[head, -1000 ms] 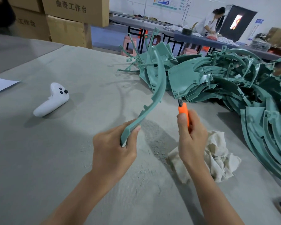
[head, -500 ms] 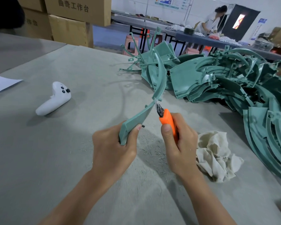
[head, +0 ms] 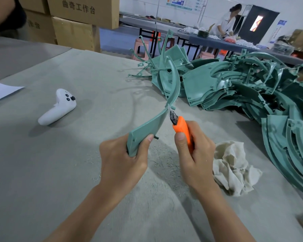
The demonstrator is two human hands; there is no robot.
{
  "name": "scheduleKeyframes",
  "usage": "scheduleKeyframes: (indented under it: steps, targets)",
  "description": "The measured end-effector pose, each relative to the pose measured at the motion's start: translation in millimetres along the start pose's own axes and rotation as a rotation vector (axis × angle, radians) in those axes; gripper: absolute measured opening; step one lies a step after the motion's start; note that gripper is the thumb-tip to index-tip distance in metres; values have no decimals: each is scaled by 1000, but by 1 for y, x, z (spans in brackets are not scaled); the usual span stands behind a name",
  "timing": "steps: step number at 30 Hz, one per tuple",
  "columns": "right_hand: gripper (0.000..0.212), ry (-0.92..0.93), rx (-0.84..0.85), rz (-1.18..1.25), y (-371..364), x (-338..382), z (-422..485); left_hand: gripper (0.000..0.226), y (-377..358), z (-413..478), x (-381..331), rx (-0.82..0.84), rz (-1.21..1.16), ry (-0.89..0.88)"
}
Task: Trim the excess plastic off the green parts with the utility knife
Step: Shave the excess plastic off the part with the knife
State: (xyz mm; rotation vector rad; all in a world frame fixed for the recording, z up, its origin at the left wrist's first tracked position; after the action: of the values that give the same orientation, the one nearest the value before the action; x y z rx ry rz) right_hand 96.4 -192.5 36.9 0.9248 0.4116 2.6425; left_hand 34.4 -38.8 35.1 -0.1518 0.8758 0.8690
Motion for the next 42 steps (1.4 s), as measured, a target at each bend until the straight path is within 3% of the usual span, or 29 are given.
scheduleKeyframes:
  steps: [14,24,28,31,33,36,42]
  targets:
    - [31,-41,6,-23,-4,1,0,57,-1,2,-2,9,59,-53]
    - [31,-114,-5,-69,-13,-3,0,46,-2,2,4,20,74,22]
    - [32,-374,-128,-18,7,-35,12,53,0,-5,-3,-13,12,-8]
    - [42,-327,-200,19,25,-38,10,44,-2,-2,-6,-47,65,-102]
    - [45,-329,-169,84,23,-32,7,41,0,2,-7,-50,123,-161]
    - [45,-354,-65,249,19,-23,9,7,-1,0,0,-58,166,-194]
    - [46,-350,87,358,15,-17,7,36,-3,0,8,-9,121,-122]
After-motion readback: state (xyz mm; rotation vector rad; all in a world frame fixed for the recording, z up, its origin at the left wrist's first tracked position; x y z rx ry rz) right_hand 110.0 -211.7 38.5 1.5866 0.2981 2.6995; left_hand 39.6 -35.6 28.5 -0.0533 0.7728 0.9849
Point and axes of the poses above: each hand's wrist, its own z-axis towards the middle knuckle, its own y-axis out of the back of the hand, x = y × z, the point moved 3 cm from there along z, towards the middle knuckle, and after that the axes turned 2 degrees about z, right-handed, at the moved point
